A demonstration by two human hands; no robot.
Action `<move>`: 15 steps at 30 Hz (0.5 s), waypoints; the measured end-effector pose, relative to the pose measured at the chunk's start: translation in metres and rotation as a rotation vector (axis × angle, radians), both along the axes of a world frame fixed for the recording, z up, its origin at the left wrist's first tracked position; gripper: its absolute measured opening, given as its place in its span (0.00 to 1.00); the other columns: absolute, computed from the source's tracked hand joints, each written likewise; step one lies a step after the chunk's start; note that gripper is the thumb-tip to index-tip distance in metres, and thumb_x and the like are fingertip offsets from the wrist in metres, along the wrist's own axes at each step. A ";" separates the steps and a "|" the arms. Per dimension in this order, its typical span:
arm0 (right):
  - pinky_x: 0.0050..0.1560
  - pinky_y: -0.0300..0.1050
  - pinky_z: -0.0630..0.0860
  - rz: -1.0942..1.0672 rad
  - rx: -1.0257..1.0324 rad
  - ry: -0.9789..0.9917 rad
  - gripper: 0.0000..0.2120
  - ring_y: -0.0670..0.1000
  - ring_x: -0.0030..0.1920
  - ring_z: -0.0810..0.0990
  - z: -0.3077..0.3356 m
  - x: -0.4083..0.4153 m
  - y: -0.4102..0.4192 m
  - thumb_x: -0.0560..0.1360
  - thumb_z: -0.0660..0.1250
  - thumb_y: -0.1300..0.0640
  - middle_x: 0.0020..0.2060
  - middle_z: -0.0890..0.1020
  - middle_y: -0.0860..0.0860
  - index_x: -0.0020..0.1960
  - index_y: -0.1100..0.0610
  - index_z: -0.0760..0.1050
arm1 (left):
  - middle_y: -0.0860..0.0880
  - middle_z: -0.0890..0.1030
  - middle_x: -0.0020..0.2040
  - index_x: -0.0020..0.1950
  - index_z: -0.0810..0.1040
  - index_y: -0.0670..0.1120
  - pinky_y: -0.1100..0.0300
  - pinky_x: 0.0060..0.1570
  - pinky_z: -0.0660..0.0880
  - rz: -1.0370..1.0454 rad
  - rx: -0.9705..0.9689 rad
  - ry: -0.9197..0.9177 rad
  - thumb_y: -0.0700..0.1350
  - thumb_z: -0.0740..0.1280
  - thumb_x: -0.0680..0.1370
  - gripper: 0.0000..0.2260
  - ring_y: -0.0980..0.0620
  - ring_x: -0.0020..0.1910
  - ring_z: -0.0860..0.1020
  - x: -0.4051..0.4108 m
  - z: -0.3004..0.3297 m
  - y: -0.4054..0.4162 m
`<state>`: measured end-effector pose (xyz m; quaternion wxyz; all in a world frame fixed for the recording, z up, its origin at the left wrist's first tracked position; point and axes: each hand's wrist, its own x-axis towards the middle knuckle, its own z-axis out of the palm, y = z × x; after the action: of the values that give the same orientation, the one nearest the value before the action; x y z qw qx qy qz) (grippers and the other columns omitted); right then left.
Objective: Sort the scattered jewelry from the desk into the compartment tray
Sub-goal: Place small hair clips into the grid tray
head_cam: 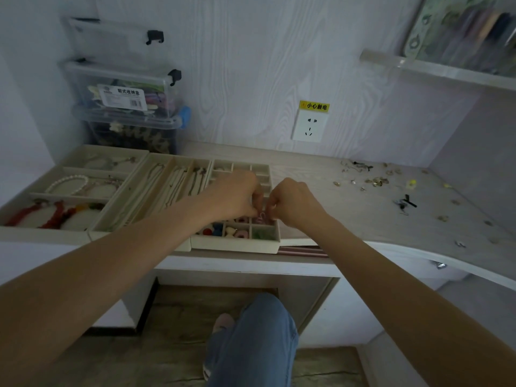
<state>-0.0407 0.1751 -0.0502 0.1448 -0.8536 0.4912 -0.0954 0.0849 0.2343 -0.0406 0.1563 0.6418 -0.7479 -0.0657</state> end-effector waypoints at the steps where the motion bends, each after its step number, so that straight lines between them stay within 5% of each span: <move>1: 0.45 0.46 0.78 0.014 -0.001 0.013 0.08 0.53 0.39 0.79 0.000 -0.001 0.000 0.70 0.70 0.62 0.45 0.82 0.56 0.49 0.61 0.81 | 0.52 0.78 0.46 0.43 0.82 0.48 0.64 0.45 0.69 -0.003 -0.001 0.001 0.44 0.71 0.73 0.01 0.56 0.44 0.76 0.001 -0.001 0.000; 8: 0.47 0.45 0.74 0.074 0.048 0.126 0.14 0.55 0.48 0.78 0.004 -0.006 0.005 0.74 0.68 0.53 0.51 0.80 0.57 0.56 0.60 0.78 | 0.54 0.73 0.48 0.43 0.82 0.48 0.63 0.47 0.66 -0.087 -0.044 -0.109 0.43 0.70 0.73 0.02 0.56 0.46 0.72 0.004 0.004 -0.006; 15: 0.30 0.33 0.66 0.059 0.102 -0.102 0.10 0.46 0.32 0.71 0.007 -0.009 0.006 0.72 0.70 0.59 0.40 0.81 0.57 0.50 0.62 0.83 | 0.55 0.73 0.53 0.45 0.82 0.50 0.61 0.53 0.63 -0.154 -0.144 -0.143 0.48 0.69 0.74 0.04 0.59 0.47 0.66 0.011 -0.005 -0.005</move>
<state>-0.0500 0.1811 -0.0429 0.2155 -0.8533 0.4621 -0.1091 0.0959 0.2293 -0.0457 0.1427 0.5727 -0.8070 0.0225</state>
